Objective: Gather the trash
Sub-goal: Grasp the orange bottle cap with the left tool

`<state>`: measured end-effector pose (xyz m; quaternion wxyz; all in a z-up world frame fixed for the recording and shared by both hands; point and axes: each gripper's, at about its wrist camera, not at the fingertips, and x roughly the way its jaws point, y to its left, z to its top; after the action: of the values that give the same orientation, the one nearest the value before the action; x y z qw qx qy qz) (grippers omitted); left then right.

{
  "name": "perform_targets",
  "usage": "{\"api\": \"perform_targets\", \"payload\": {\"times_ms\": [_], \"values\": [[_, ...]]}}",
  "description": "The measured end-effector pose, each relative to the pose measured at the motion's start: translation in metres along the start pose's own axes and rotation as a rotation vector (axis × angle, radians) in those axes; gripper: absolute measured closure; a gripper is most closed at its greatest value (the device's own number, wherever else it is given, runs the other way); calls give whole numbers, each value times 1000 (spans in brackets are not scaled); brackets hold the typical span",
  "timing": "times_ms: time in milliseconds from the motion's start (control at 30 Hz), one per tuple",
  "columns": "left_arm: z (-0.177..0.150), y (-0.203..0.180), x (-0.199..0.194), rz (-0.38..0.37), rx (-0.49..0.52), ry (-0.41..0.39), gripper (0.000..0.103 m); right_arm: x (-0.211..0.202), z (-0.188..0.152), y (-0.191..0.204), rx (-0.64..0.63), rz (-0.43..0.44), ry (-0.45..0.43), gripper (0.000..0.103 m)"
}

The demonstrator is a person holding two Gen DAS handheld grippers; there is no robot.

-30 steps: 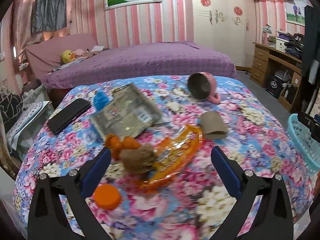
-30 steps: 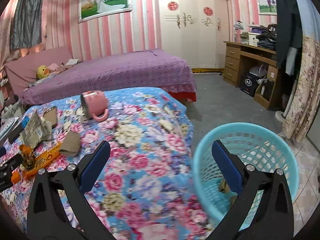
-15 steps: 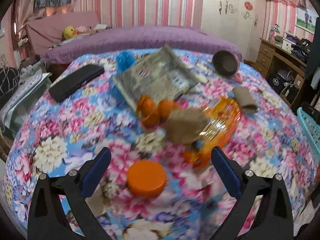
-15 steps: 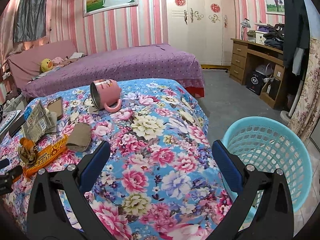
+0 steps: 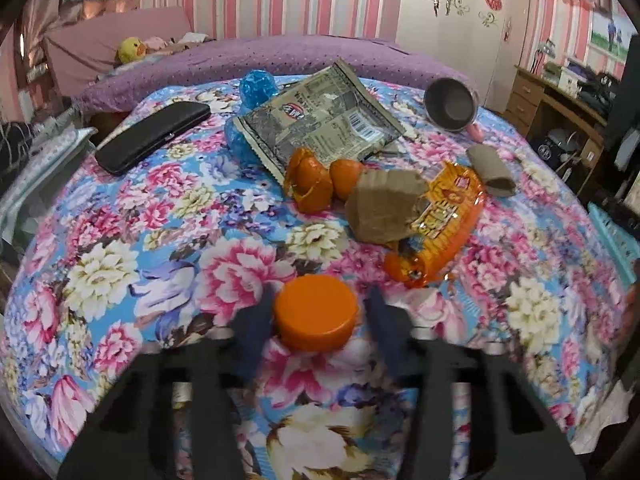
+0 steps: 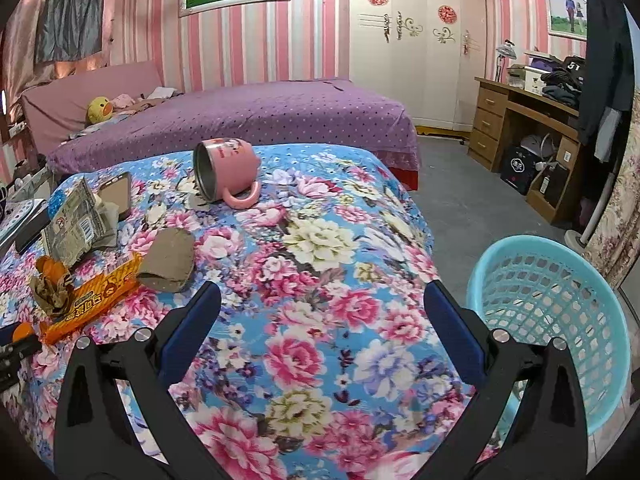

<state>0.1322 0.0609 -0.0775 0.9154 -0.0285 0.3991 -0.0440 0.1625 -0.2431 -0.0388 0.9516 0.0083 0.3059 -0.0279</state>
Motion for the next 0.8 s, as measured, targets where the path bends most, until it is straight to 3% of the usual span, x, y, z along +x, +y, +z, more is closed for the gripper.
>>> {"api": "perform_targets", "payload": {"times_ms": [267, 533, 800], "values": [[16, 4, -9, -12, -19, -52, 63, 6, 0, 28, -49, 35, 7, 4], [43, 13, -23, 119, -23, -216, 63, 16, 7, 65, -118, 108, 20, 4], [57, 32, -10, 159, -84, -218, 63, 41, 16, 91, -159, 107, 79, 5]]}}
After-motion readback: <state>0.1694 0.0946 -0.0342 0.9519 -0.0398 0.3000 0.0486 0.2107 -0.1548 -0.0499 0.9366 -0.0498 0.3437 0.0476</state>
